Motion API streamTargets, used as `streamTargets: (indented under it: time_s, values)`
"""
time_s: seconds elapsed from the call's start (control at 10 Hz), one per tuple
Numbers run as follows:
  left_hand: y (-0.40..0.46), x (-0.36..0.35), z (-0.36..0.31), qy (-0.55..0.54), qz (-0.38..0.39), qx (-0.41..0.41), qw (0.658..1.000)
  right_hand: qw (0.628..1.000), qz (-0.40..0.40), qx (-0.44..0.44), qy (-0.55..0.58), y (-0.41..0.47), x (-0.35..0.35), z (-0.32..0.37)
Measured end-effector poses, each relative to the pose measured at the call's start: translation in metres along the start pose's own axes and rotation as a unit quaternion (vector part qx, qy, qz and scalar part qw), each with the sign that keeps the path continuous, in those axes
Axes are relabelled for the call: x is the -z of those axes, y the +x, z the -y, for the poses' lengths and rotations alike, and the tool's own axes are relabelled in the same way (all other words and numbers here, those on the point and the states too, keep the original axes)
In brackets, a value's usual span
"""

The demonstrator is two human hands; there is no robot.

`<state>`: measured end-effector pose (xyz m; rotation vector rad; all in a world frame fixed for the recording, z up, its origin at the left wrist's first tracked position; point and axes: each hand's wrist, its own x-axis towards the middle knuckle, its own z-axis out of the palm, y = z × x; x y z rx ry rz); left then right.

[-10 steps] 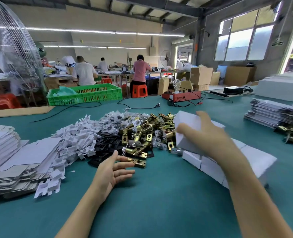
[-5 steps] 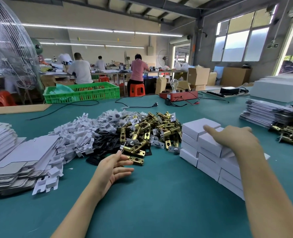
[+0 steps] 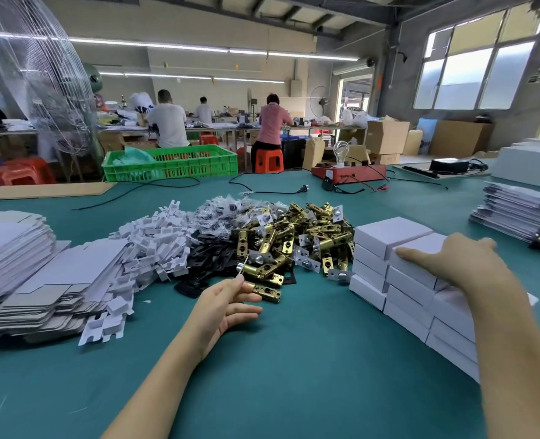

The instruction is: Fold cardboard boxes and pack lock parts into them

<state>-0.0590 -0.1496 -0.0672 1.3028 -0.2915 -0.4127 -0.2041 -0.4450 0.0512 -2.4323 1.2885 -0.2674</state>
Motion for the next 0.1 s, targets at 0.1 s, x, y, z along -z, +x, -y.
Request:
streamTargets:
  time_s: [0.1]
  values:
    - [-0.0013, -0.0017, 0.0020, -0.001, -0.005, 0.002, 1.000, 0.995, -0.097, -0.001, -0.009, -0.0014, 0.0098, -0.0015]
